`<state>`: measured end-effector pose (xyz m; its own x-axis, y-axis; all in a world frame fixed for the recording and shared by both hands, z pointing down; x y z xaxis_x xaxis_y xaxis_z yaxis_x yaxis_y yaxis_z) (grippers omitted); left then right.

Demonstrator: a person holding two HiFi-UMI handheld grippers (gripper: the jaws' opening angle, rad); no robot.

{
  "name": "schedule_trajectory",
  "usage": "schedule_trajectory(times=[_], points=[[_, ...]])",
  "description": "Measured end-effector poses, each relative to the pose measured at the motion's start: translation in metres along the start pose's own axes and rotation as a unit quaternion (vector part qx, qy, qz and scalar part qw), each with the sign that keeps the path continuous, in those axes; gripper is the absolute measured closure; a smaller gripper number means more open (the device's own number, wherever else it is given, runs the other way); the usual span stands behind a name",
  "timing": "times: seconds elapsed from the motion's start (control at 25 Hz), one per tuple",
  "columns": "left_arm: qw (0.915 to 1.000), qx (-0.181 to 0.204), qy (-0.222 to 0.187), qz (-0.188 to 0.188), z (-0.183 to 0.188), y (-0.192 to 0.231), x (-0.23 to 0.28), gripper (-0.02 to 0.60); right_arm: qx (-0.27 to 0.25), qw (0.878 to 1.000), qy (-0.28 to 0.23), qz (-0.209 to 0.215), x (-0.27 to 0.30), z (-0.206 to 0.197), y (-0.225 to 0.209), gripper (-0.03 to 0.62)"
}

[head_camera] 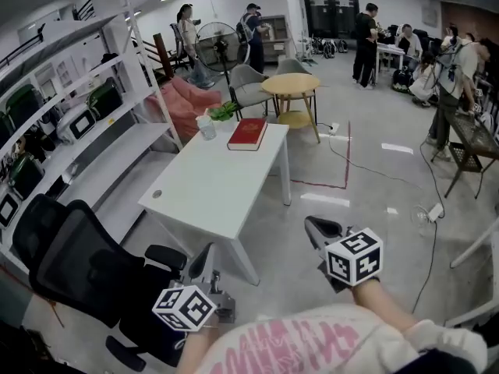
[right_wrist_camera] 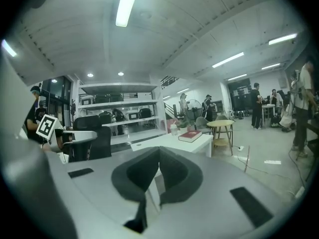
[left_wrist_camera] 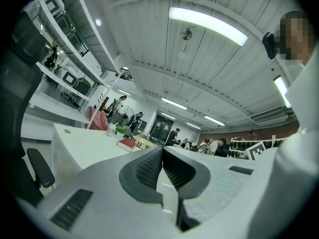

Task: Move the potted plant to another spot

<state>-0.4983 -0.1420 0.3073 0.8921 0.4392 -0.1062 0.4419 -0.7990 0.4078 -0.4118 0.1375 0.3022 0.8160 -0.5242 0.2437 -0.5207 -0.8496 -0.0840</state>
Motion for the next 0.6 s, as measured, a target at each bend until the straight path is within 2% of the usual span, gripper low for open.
schedule_trajectory(times=[0.2, 0.6], points=[[0.9999, -0.011, 0.007, -0.006, -0.009, 0.02, 0.014, 0.577, 0.003, 1.0, 0.02, -0.007, 0.021, -0.016, -0.005, 0.588], [0.998, -0.051, 0.036, 0.005, -0.039, 0.056, 0.05, 0.578, 0.011, 0.997, 0.074, -0.009, 0.067, -0.04, -0.027, 0.588]])
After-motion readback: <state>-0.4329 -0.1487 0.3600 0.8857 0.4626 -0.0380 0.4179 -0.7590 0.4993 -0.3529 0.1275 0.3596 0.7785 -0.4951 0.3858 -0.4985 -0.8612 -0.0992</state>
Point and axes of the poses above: the fingertips, and each gripper's own axes: x forward along the fingers, y to its left, z out of its top, the point moved 7 cm from there along -x, backward along the fingers, and after that the axes turned 10 degrees about -z, right-handed, at the moved point
